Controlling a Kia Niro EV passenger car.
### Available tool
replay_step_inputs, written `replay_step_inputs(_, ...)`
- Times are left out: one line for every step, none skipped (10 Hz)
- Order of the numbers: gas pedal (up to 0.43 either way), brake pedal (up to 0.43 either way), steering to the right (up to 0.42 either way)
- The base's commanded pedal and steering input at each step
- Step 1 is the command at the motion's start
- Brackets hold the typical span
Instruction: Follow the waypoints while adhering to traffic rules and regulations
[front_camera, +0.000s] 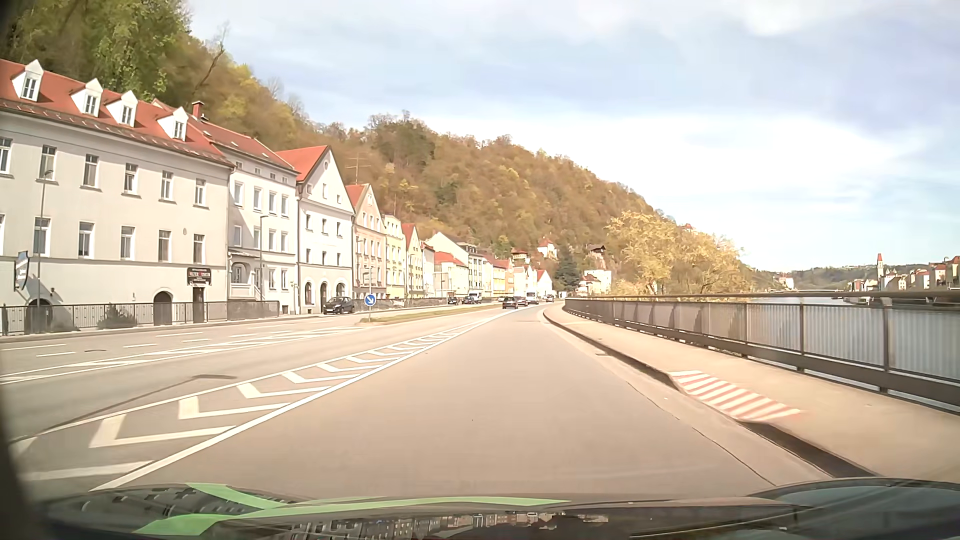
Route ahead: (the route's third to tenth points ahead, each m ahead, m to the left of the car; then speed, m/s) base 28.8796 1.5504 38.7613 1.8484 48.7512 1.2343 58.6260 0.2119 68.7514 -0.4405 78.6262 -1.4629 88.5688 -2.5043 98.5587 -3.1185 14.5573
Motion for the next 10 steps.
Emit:
replay_step_inputs(0.020,0.000,-0.005)
replay_step_inputs(0.000,0.000,-0.004)
replay_step_inputs(0.000,0.000,-0.003)
replay_step_inputs(0.000,0.000,-0.003)
replay_step_inputs(0.000,0.000,-0.002)
replay_step_inputs(0.000,0.000,-0.001)
replay_step_inputs(0.000,0.000,0.000)
replay_step_inputs(0.000,0.000,-0.001)
replay_step_inputs(0.000,0.000,-0.001)
replay_step_inputs(0.000,0.000,0.000)
